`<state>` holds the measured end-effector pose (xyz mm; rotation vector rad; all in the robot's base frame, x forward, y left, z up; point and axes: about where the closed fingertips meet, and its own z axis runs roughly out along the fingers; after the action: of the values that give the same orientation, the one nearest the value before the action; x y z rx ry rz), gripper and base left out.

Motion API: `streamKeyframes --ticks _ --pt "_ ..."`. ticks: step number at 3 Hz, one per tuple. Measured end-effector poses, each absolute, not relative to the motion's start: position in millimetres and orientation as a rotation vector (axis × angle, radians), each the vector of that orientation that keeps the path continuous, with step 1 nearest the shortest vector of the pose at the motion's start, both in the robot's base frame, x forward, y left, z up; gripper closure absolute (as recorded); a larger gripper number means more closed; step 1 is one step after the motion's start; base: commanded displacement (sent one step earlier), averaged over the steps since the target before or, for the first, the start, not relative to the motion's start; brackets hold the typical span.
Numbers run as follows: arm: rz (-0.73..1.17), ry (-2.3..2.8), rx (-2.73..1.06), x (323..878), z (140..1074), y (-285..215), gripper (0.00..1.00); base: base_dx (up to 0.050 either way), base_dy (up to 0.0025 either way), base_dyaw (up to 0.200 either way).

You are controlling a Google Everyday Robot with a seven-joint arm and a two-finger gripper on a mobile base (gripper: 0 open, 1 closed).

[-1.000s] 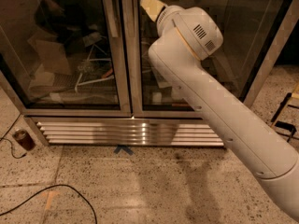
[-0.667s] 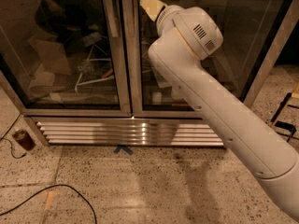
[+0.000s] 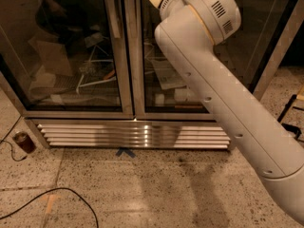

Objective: Pick orange can from middle drawer and place on counter

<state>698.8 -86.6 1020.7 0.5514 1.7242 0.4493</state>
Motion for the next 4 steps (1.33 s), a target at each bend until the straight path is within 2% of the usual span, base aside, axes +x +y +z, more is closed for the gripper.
streamKeyframes --ticks 3,4 --pt "0.55 1.746 0.529 592 1095 -93 0.0 0.0 0.0 0.0" --pt "0.55 1.746 0.529 592 1095 -93 0.0 0.0 0.0 0.0"
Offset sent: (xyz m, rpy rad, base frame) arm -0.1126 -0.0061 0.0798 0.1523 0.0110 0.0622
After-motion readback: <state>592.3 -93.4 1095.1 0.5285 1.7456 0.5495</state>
